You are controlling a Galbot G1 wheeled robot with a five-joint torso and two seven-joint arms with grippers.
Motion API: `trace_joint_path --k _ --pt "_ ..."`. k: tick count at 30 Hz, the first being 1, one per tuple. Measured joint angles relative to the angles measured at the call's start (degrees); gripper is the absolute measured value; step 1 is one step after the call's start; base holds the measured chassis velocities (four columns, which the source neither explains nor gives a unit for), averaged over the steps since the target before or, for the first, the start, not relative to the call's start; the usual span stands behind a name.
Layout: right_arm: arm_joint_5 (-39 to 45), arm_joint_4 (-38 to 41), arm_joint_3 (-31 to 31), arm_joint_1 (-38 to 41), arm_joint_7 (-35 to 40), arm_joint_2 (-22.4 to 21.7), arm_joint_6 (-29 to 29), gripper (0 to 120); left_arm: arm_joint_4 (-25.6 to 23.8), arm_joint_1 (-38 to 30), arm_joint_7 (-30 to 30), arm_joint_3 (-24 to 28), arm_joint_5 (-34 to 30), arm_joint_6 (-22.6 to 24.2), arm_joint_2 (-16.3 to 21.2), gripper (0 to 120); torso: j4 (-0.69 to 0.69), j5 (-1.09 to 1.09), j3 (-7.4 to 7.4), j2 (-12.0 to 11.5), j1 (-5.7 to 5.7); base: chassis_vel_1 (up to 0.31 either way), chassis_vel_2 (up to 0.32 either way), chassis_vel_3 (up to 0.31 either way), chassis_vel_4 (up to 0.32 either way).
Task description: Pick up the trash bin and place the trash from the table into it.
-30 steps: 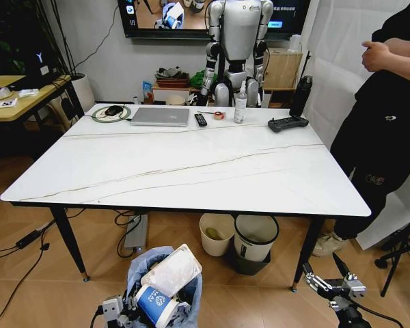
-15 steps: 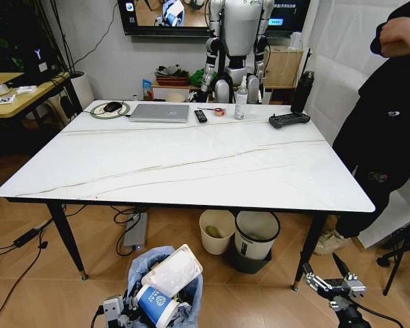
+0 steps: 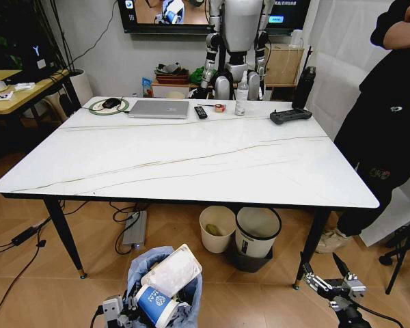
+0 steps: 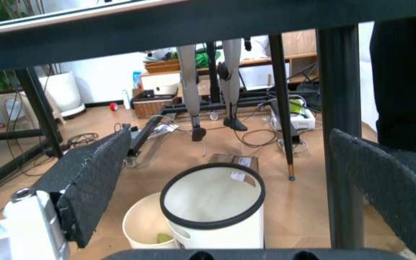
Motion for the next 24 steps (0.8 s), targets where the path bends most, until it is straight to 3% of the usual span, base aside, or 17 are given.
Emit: trace_joint_path --k 24 --pt "0.0 0.0 0.0 0.0 0.0 0.0 0.0 100 0.04 -0.14 -0.05 0.07 0.02 0.08 -0.01 0 0.0 0.0 -3.47 -6.0 -2.54 0.0 0.0 0.0 0.0"
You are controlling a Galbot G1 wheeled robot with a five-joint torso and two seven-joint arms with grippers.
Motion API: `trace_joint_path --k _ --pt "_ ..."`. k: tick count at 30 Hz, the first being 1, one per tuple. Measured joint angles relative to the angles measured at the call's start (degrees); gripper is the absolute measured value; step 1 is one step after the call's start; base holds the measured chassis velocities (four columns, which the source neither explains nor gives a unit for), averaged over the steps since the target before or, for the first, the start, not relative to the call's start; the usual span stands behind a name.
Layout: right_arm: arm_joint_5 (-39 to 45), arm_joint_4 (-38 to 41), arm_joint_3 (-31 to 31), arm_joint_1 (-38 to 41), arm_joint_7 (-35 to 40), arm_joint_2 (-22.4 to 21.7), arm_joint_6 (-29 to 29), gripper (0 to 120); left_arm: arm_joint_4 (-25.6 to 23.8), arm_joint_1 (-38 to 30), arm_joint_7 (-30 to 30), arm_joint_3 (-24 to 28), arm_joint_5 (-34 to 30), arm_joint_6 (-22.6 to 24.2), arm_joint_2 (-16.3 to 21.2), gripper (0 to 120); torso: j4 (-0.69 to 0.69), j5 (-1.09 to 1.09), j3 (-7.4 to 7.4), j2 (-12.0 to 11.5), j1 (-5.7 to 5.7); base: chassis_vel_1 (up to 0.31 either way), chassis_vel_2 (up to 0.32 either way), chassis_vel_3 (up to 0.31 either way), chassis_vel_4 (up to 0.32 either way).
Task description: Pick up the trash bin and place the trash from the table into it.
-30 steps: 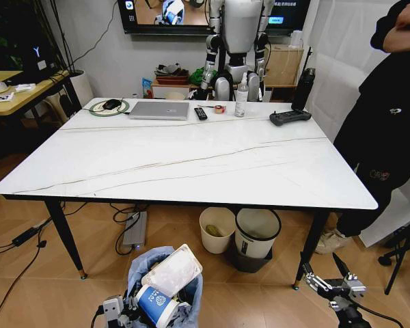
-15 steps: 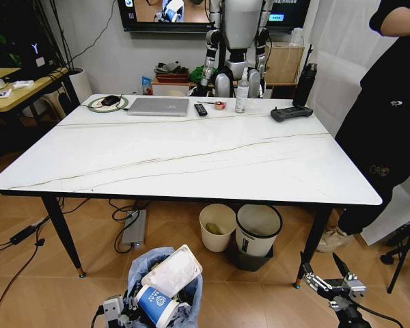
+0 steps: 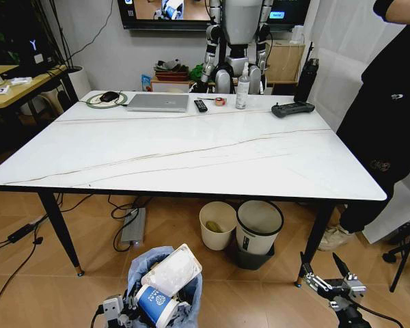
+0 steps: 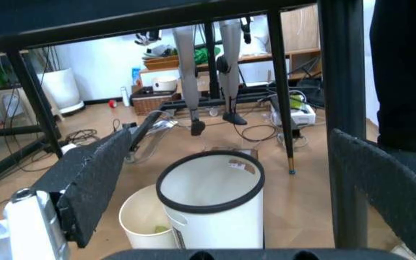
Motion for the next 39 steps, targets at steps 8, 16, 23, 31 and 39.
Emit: trace_joint_path --k 8,16,23,31,39 --pt "0.0 0.0 0.0 0.0 0.0 0.0 0.0 100 -0.03 -0.05 0.0 0.02 0.2 0.0 0.0 0 0.0 0.0 -1.23 -2.05 -0.82 0.0 0.0 0.0 0.0" --pt "0.0 0.0 0.0 0.0 0.0 0.0 0.0 100 -0.04 -0.08 0.01 0.11 0.35 0.0 0.07 0 0.0 0.0 -2.52 -4.19 -1.67 0.0 0.0 0.0 0.0" --pt "0.0 0.0 0.0 0.0 0.0 0.0 0.0 100 -0.07 -0.21 0.04 -0.02 0.46 0.0 0.19 0 0.0 0.0 -3.51 -5.9 -2.39 0.0 0.0 0.0 0.0" --pt "0.0 0.0 0.0 0.0 0.0 0.0 0.0 100 -0.07 -0.23 0.04 -0.06 0.74 -0.04 0.18 0 0.0 0.0 -4.74 -7.9 -3.17 0.0 0.0 0.0 0.0" --pt "0.0 0.0 0.0 0.0 0.0 0.0 0.0 100 -0.02 -0.37 0.04 -0.03 0.83 -0.13 0.18 0 0.0 0.0 -5.93 -9.9 -3.96 0.0 0.0 0.0 0.0"
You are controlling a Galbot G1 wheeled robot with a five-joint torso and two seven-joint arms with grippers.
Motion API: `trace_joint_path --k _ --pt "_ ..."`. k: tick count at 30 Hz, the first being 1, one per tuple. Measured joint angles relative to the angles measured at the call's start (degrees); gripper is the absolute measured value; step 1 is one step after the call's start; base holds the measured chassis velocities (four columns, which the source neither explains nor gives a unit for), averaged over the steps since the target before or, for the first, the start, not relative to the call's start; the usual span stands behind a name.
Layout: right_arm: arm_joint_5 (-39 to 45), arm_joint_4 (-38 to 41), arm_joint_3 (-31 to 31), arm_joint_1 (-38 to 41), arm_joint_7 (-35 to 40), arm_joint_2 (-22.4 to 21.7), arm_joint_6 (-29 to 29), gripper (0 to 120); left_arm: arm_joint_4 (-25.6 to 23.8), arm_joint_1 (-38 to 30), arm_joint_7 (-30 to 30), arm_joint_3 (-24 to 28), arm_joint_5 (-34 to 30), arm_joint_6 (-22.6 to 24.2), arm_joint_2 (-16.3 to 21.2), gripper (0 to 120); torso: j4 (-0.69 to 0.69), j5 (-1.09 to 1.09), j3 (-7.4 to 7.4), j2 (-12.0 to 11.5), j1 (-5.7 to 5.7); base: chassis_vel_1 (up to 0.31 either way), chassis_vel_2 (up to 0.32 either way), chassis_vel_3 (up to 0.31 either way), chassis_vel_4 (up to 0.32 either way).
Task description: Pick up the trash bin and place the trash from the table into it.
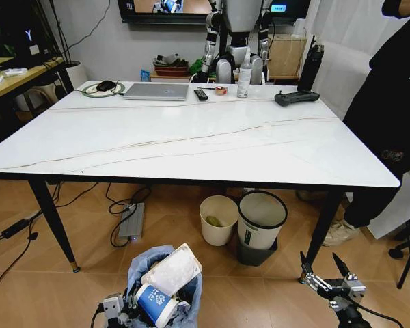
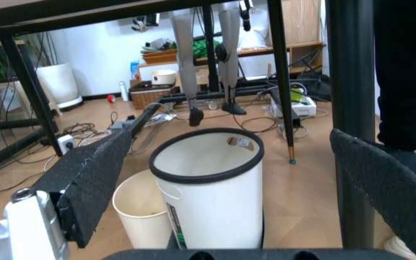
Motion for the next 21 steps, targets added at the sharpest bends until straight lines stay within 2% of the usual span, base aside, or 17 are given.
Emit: trace_joint_path --k 21 --pt "0.0 0.0 0.0 0.0 0.0 0.0 0.0 100 -0.28 -0.14 -0.12 0.18 -0.23 0.14 0.47 0 0.0 0.0 -2.96 -4.69 -1.75 0.0 0.0 0.0 0.0"
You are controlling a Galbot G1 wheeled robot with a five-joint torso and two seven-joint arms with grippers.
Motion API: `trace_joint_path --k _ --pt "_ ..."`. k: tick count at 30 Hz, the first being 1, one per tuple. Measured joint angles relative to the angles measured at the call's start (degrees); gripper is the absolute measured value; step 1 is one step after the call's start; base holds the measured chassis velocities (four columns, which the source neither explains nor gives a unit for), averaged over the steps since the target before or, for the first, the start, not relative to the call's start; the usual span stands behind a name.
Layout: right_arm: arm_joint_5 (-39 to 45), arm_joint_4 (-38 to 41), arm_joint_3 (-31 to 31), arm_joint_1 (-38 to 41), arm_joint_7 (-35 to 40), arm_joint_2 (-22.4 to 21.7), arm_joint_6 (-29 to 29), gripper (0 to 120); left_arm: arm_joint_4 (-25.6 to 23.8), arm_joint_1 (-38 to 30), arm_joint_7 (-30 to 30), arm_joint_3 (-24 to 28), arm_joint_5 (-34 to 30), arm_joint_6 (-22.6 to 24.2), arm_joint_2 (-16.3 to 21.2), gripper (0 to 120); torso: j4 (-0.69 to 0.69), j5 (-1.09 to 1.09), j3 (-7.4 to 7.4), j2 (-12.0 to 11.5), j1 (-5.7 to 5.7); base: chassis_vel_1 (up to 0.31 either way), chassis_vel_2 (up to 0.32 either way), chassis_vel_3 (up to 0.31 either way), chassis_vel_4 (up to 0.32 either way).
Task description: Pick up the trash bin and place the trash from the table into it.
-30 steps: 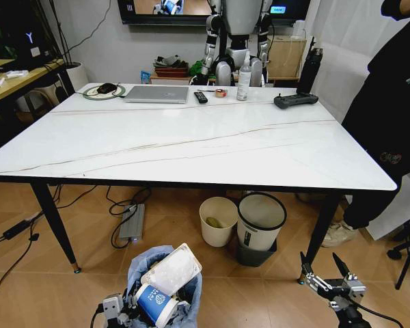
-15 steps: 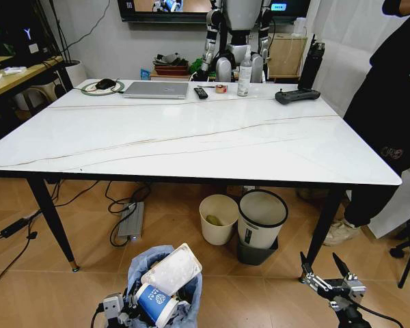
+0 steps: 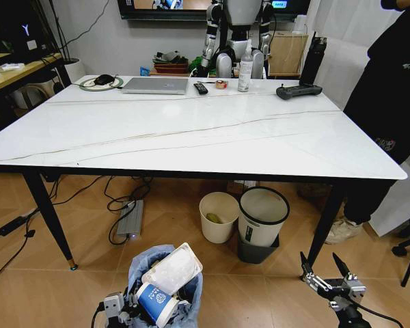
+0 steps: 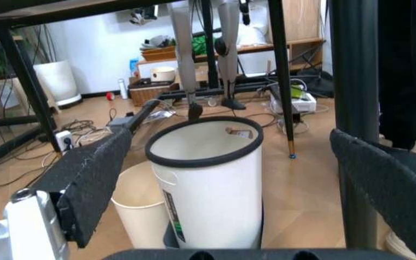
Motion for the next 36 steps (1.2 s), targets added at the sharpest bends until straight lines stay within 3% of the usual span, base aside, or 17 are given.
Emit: trace_joint_path --k 36 --pt "0.0 0.0 0.0 0.0 0.0 0.0 0.0 100 0.43 0.47 0.04 -0.42 0.55 -0.33 -0.75 0 0.0 0.0 -5.42 -8.41 -2.98 0.0 0.0 0.0 0.0"
